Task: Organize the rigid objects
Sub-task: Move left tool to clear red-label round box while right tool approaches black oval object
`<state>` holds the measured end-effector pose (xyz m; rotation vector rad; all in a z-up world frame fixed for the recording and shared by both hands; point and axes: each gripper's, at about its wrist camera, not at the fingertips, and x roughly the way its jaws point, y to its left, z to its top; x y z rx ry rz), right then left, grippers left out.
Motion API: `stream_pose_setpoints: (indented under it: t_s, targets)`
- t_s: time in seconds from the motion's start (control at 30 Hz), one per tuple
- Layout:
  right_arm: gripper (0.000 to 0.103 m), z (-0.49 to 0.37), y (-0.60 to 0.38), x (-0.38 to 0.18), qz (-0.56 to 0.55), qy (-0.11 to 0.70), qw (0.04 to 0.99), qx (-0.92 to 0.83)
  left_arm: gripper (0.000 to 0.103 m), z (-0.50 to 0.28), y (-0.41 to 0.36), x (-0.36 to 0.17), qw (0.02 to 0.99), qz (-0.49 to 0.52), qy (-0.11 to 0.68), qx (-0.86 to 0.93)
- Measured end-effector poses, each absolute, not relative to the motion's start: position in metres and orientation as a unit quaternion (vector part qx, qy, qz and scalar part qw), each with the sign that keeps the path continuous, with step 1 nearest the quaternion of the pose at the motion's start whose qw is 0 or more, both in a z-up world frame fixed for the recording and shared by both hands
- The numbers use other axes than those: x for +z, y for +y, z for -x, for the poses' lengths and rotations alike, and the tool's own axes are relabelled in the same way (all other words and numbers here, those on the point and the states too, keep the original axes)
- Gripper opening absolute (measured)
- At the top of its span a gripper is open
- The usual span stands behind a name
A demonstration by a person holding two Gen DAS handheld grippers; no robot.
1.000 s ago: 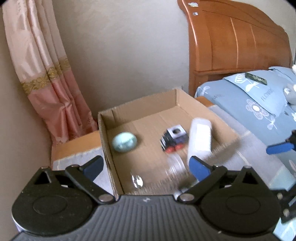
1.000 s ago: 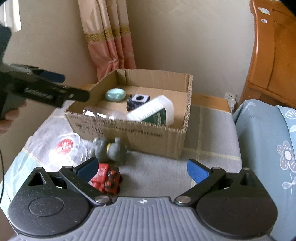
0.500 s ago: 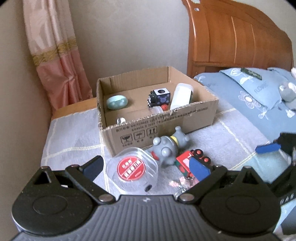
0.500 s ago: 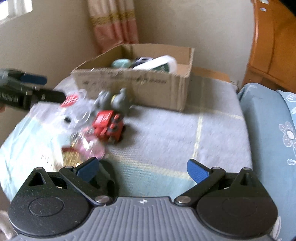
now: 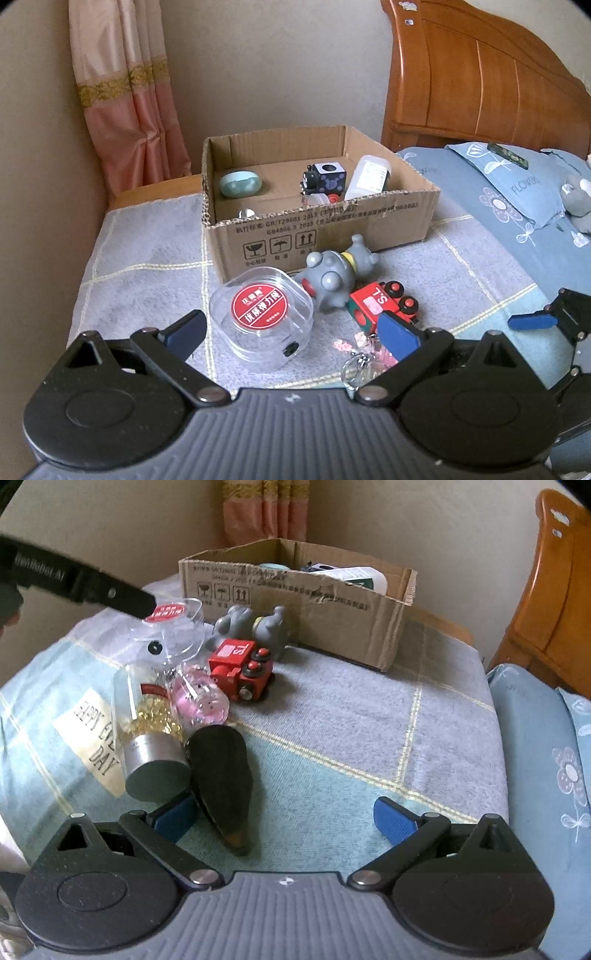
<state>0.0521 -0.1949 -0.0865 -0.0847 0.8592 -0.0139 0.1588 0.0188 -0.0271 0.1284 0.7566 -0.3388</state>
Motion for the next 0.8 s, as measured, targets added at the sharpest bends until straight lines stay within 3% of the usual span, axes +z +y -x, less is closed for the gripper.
stream_pose_setpoints:
  t_s: [0.4,0.8]
  targets:
    - [0.103,-0.061,-0.242,-0.091,-0.030,0.423,0.902,-0.080,0.099,-0.158,0.024,-0.029,0.913,-0.061,0.372,-0.158]
    - [0.103,-0.084,-0.210,-0.090,-0.015,0.432,0.901,-0.042,0.099,-0.164,0.032,-0.037,0.911,-0.060,0.376,-0.158]
